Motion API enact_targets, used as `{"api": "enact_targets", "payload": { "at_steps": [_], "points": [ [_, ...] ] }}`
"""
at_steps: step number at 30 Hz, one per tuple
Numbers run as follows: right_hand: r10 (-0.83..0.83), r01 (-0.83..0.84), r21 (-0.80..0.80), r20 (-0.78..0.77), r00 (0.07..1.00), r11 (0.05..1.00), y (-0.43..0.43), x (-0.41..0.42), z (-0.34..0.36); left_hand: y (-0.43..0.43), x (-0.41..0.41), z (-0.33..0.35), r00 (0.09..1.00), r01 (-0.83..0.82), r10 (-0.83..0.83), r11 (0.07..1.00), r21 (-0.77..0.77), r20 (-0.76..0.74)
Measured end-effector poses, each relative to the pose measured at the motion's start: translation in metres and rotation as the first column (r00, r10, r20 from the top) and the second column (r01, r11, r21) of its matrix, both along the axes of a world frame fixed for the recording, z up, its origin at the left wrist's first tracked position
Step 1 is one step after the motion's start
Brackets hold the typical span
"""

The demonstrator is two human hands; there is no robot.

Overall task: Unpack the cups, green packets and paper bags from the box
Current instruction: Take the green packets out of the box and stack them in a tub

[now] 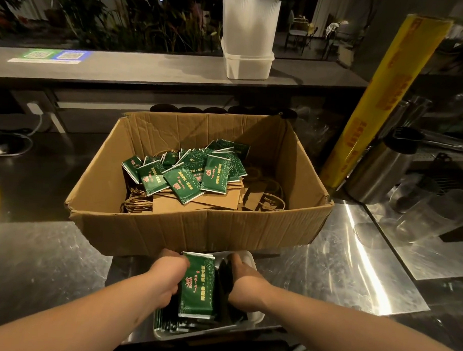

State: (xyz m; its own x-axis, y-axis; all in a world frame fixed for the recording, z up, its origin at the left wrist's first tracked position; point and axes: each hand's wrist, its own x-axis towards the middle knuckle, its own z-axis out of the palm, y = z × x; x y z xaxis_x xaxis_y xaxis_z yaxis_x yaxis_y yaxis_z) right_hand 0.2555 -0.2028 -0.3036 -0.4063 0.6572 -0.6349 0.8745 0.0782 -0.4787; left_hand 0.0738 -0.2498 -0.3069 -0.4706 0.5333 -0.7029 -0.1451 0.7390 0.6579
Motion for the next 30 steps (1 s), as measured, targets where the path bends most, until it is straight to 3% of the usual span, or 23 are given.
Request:
{"api": "enact_targets", "payload": {
  "at_steps": [7, 14, 17, 19, 23, 27, 30],
  "points": [
    [-0.052, 0.048, -0.063, -0.066, 0.996, 0.997, 0.004, -0.002, 0.004, 0.001, -0.002, -0.008, 0.995, -0.082, 0.08, 0.997, 0.018, 0.059],
    [-0.14, 0.135, -0.041, -0.208, 0.968, 0.99, 0.002, -0.008, -0.006, 0.001, -0.006, -0.011, 0.997, 0.017, -0.021, 0.998, 0.053, 0.076],
    [-0.284, 0.257, -0.123, -0.335, 0.898, 0.959, 0.0, -0.007, -0.013, -0.002, -0.007, -0.012, 0.995, 0.006, -0.013, 0.997, 0.079, 0.096],
    [-0.412, 0.326, -0.268, -0.391, 0.823, 0.907, -0.002, -0.007, -0.015, -0.003, -0.007, -0.011, 0.992, -0.017, 0.006, 0.996, 0.088, 0.123],
    [-0.718, 0.413, -0.631, -0.357, 0.597, 0.657, -0.007, -0.008, -0.012, -0.004, -0.008, -0.011, 0.987, -0.057, 0.038, 0.991, 0.119, 0.156],
    [-0.69, 0.38, -0.619, -0.392, 0.609, 0.687, -0.013, -0.01, -0.015, -0.005, -0.005, -0.01, 0.973, -0.072, 0.042, 0.989, 0.127, 0.227],
    [-0.727, 0.399, -0.636, -0.408, 0.552, 0.661, -0.013, -0.01, -0.014, -0.007, 0.0, -0.006, 0.953, -0.026, -0.005, 0.995, 0.097, 0.303]
  ]
}}
